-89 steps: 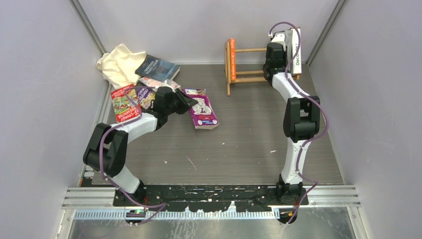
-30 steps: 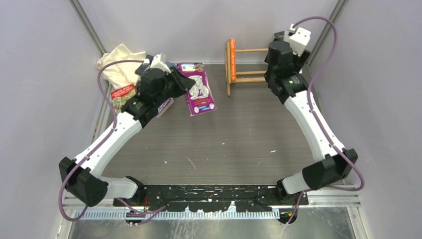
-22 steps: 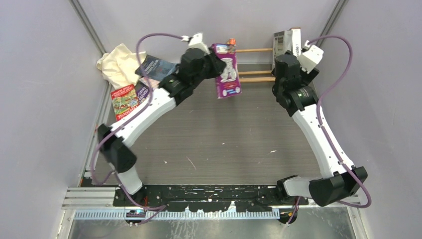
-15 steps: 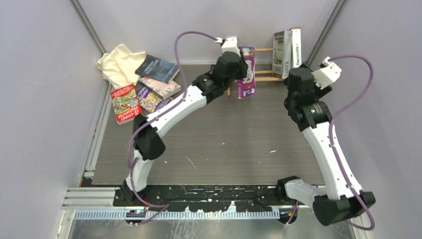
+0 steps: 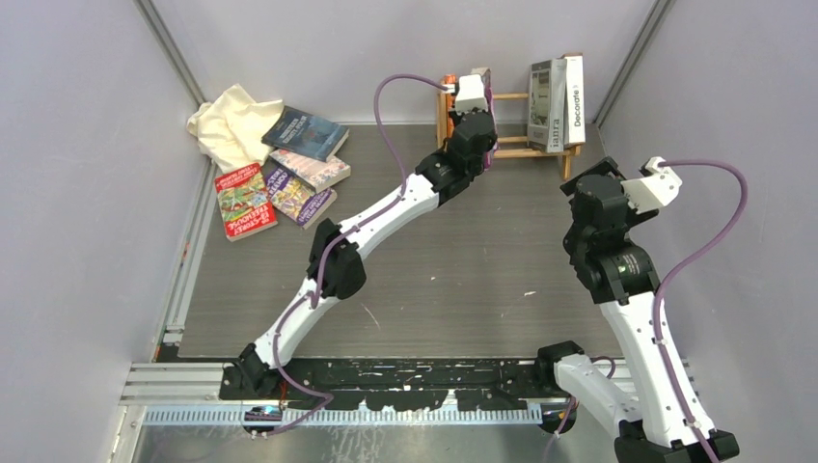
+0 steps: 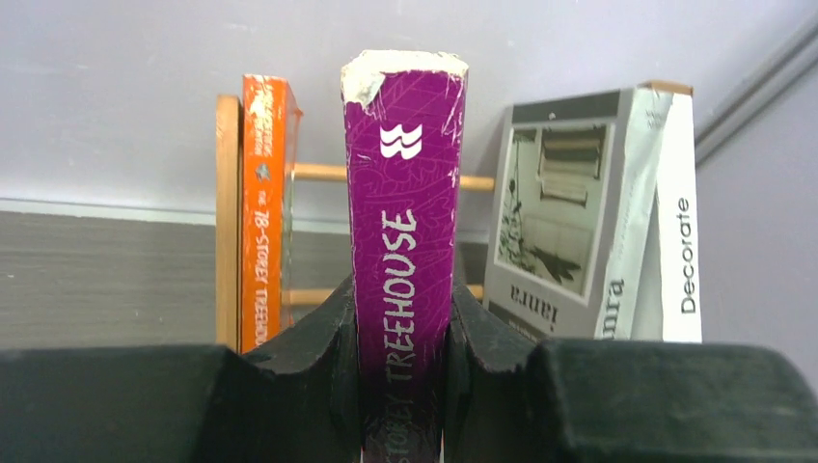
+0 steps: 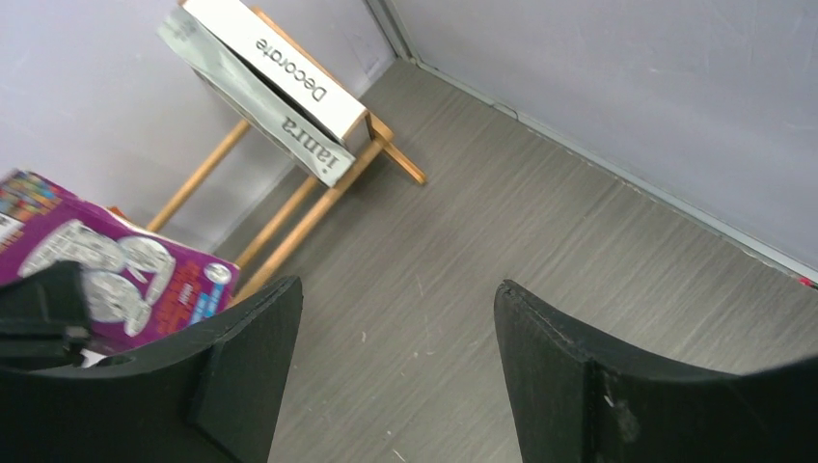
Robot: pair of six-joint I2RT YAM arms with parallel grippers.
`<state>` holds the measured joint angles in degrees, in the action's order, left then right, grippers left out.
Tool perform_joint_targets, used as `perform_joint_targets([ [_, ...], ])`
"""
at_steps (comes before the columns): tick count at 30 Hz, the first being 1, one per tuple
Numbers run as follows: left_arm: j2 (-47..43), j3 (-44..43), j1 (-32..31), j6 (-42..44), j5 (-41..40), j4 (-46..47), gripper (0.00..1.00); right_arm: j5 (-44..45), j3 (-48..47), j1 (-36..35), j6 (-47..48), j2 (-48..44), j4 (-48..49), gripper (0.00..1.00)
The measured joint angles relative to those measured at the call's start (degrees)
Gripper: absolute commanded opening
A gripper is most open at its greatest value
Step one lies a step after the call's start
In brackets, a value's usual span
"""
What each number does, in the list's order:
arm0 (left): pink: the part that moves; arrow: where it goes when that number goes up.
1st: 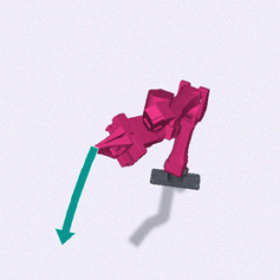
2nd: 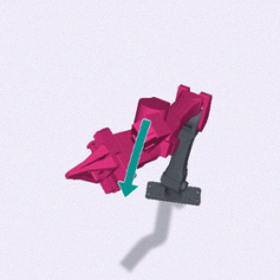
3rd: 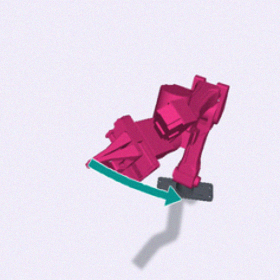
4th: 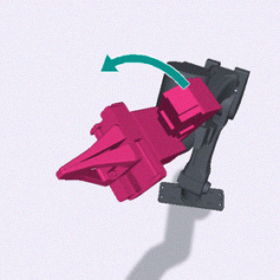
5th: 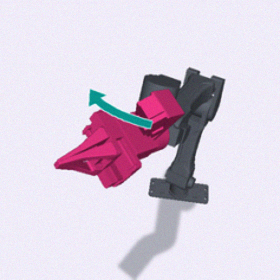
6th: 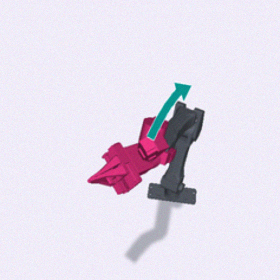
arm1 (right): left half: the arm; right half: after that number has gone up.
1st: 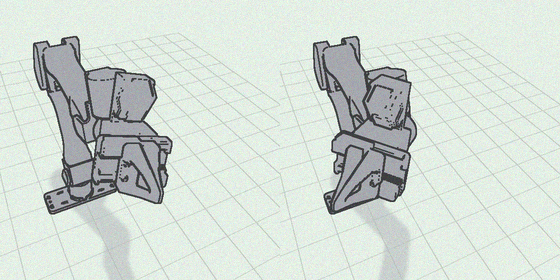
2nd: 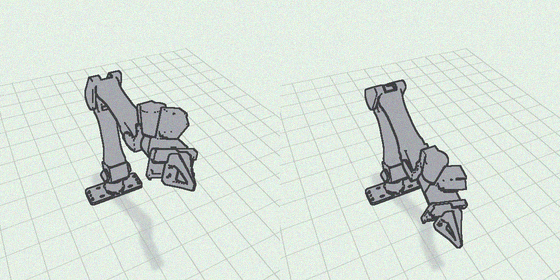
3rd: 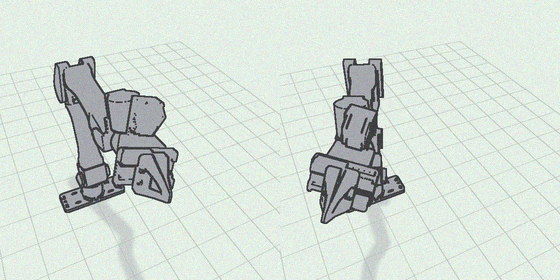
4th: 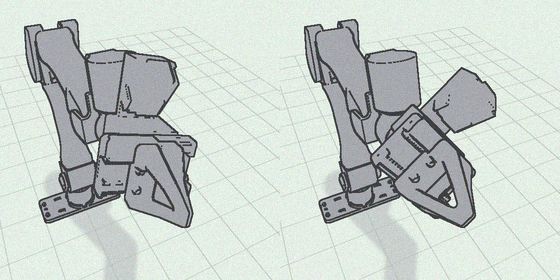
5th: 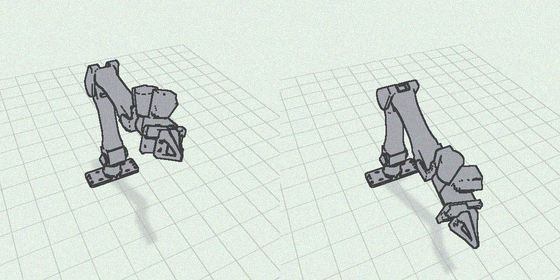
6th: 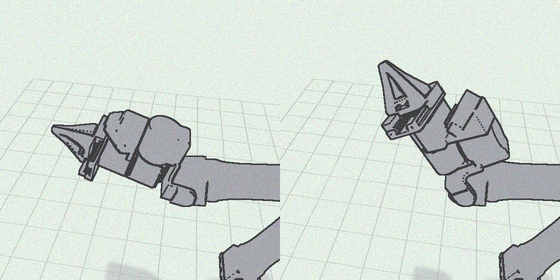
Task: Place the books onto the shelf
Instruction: Place the book on the shelf.
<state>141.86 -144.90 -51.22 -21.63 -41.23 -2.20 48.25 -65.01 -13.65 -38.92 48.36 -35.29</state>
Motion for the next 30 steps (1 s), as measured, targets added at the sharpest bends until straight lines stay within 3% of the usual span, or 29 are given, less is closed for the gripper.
perform_joint_targets([
  [13, 7.26, -6.08, 3.69, 7.19, -1.92, 8.87, 0.00, -0.33, 5.25, 0.00, 1.57, -4.17, 0.83, 0.77],
  [30, 16.31, -10.01, 6.78, 8.70, 2.82, 12.00, 0.00, -0.33, 6.84, 0.00, 2.58, -0.74, 2.73, 0.77],
])
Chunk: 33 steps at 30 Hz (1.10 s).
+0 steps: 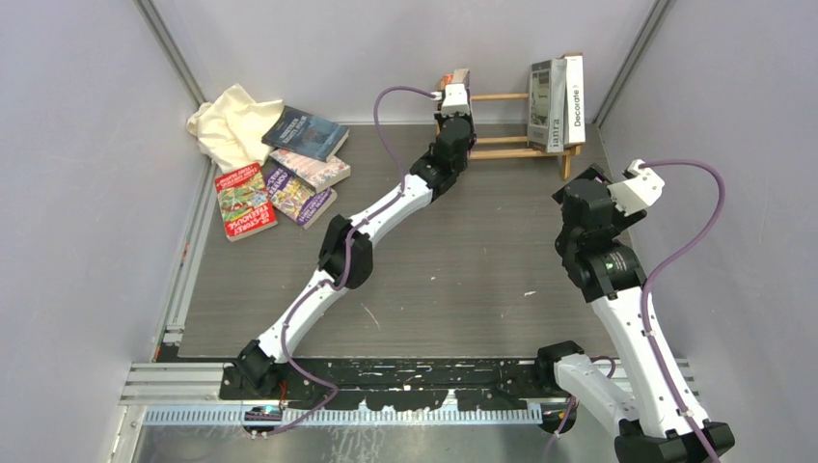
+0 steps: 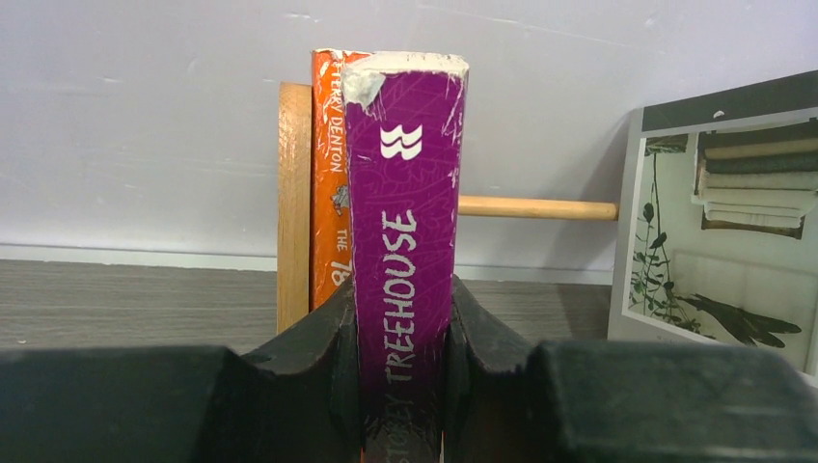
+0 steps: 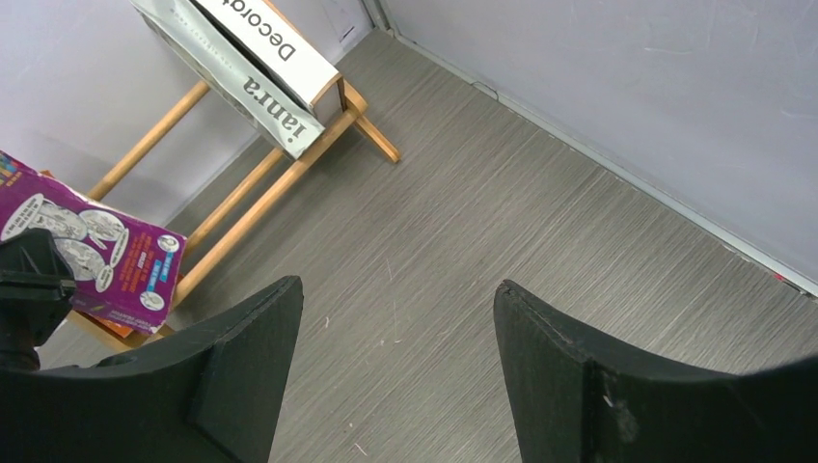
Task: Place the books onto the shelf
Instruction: Place the book on the shelf.
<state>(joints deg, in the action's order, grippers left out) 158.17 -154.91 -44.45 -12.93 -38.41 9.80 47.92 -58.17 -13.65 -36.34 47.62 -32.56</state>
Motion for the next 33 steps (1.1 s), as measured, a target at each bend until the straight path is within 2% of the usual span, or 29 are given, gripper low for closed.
perform_joint_targets([
  [1, 0.44, -0.44, 0.11, 0.00, 0.13, 0.24, 0.02, 0.00, 0.00, 0.00, 0.07, 0.42, 0.07, 0.77],
  [6, 1.22, -0.87, 0.50, -0.02, 0.87, 1.22, 0.29, 0.15, 0.02, -0.11, 0.83, 1.29, 1.07, 0.77],
  [13, 1.62, -0.98, 0.57, -0.33, 0.96, 2.69, 0.49, 0.94, 0.02, -0.39, 2.56, 1.31, 2.21, 0.77],
  [26, 1.14, 1.75, 0.04, 0.17, -0.09, 6.03, 0.55, 0.94, 0.02, -0.50, 3.67, 1.55, 2.10, 0.77],
  [33, -6.60, 14.84, -1.49, 2.40, -1.97, 9.70, 0.65, 1.03, 0.02, -0.55, 4.28, 1.38, 2.01, 0.77],
])
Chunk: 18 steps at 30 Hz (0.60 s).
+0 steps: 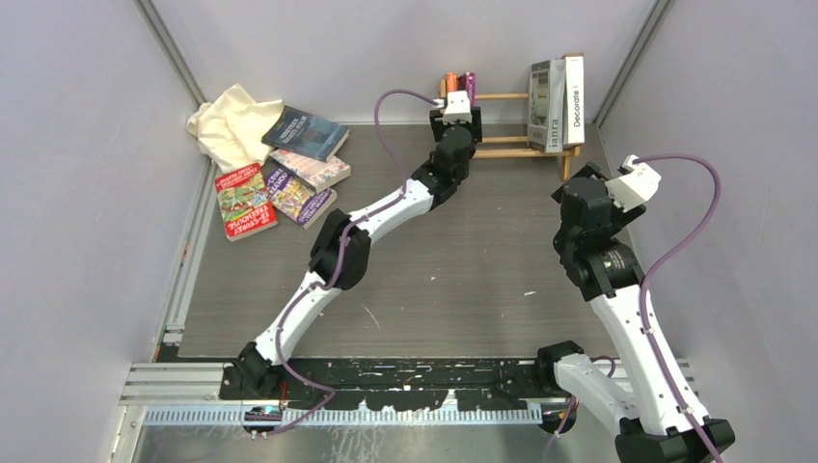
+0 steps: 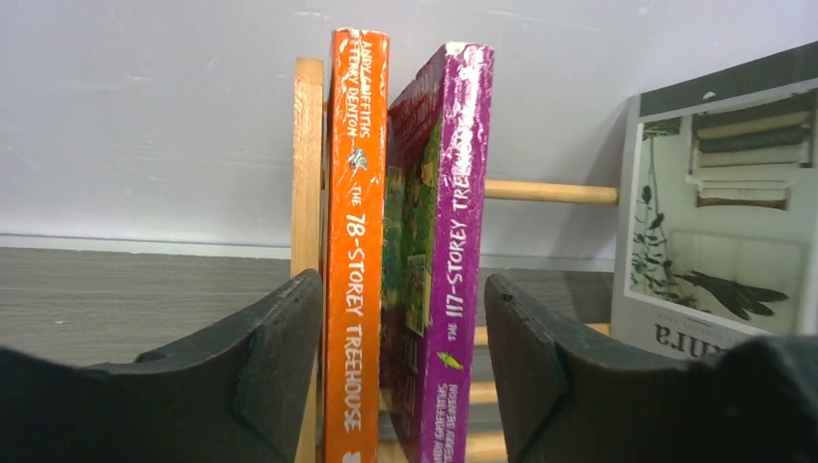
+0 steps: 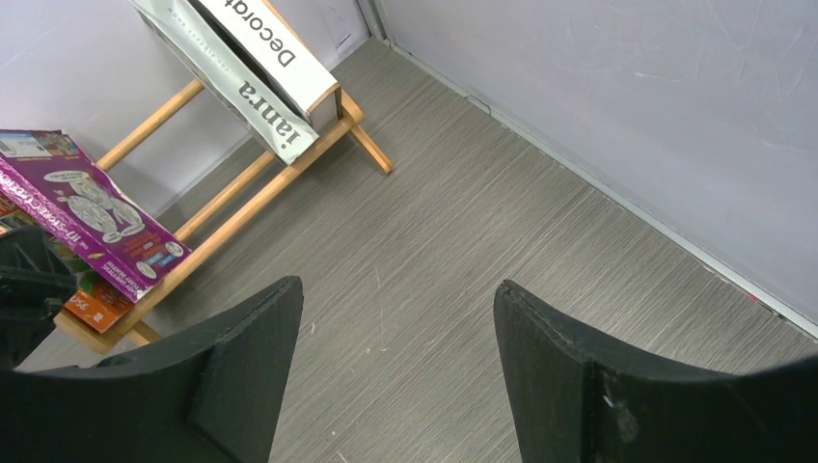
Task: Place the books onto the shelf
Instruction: Place the book on the shelf, then move the shelf to the center of the board.
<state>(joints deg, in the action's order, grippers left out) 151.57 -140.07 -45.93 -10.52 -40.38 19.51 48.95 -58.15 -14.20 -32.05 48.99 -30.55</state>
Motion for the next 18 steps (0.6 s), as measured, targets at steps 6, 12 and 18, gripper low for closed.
perform_joint_targets([
  [6, -13.68, 15.39, -2.58, 2.89, -2.49, 4.98, 0.70, 0.13, -0.02, -0.31, 0.57, -0.59, -0.13, 0.77],
  [12, -35.54, 33.40, -5.90, 5.01, -8.50, 7.15, 0.74, -0.81, -1.14, -1.40, 0.66, 0.04, -1.03, 0.76],
  [18, -58.29, 50.34, -6.03, 0.85, -16.24, 3.06, 0.76, -3.96, -5.14, -3.06, 0.68, 5.64, -1.40, 0.76],
])
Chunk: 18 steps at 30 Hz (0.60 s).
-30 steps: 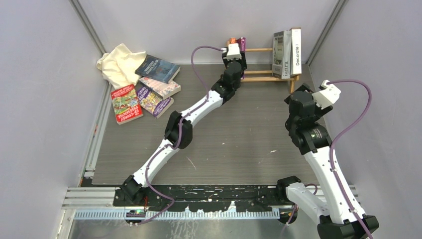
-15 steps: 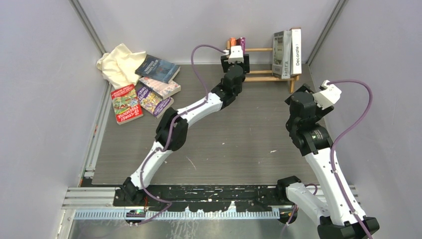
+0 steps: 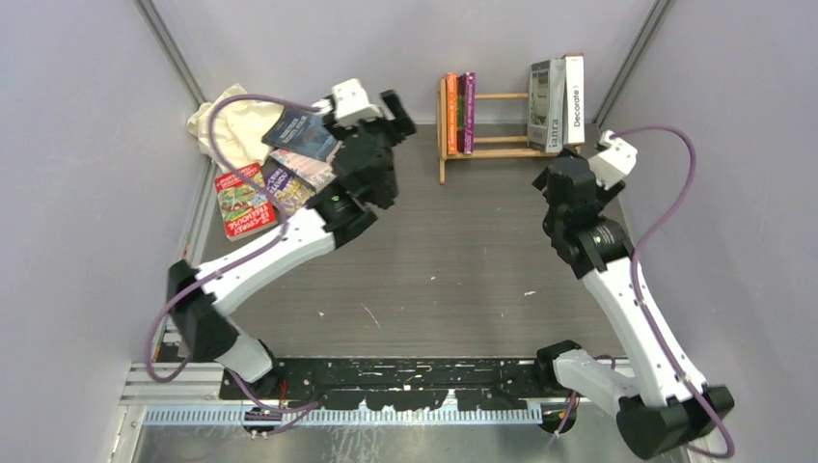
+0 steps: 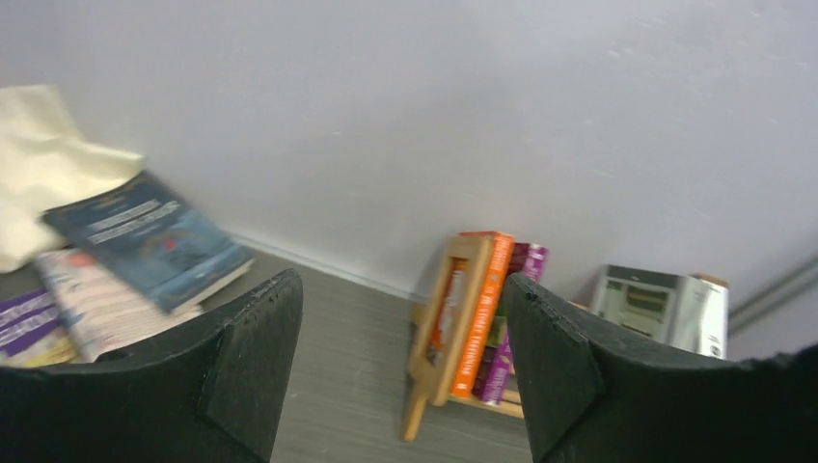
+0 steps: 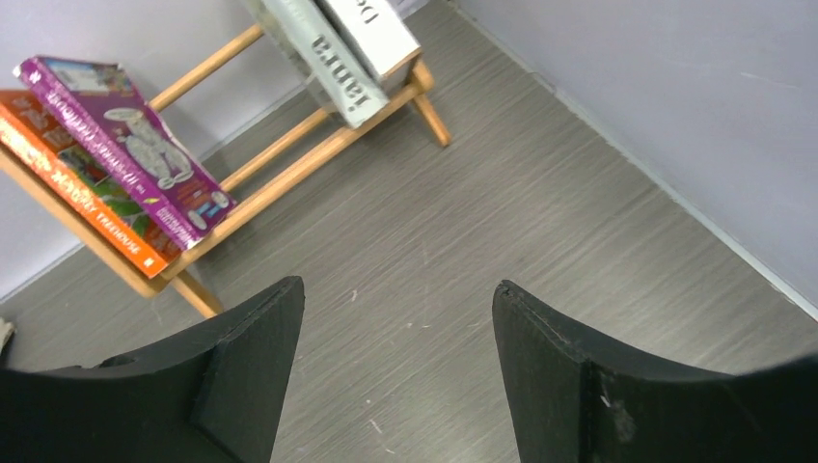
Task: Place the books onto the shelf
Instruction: Move the shelf to the center of the board.
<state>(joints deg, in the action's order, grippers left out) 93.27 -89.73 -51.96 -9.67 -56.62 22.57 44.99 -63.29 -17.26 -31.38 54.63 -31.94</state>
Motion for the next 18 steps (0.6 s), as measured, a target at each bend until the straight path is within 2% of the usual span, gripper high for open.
perform_joint_targets([
  [5, -13.31, 11.50, 4.81, -11.41, -2.93, -11.15, 0.76, -2.16, -4.46, -2.03, 0.24, 9.99, 1.25, 0.73],
  [9, -19.02, 18.05, 10.01, -20.79, -2.05, -21.11, 0.76, -3.28, -7.69, -3.10, 1.07, 18.38, 1.68, 0.72],
  [13, -22.38, 21.73, 17.97, -30.51, 3.08, -31.30, 0.77, -3.52, -13.57, -5.25, 3.15, 26.88, 2.51, 0.75],
  [18, -22.93, 22.64, 27.19, -38.77, 10.27, -38.75, 0.78, -4.85, -24.26, -7.39, 7.10, 36.48, 3.06, 0.78],
])
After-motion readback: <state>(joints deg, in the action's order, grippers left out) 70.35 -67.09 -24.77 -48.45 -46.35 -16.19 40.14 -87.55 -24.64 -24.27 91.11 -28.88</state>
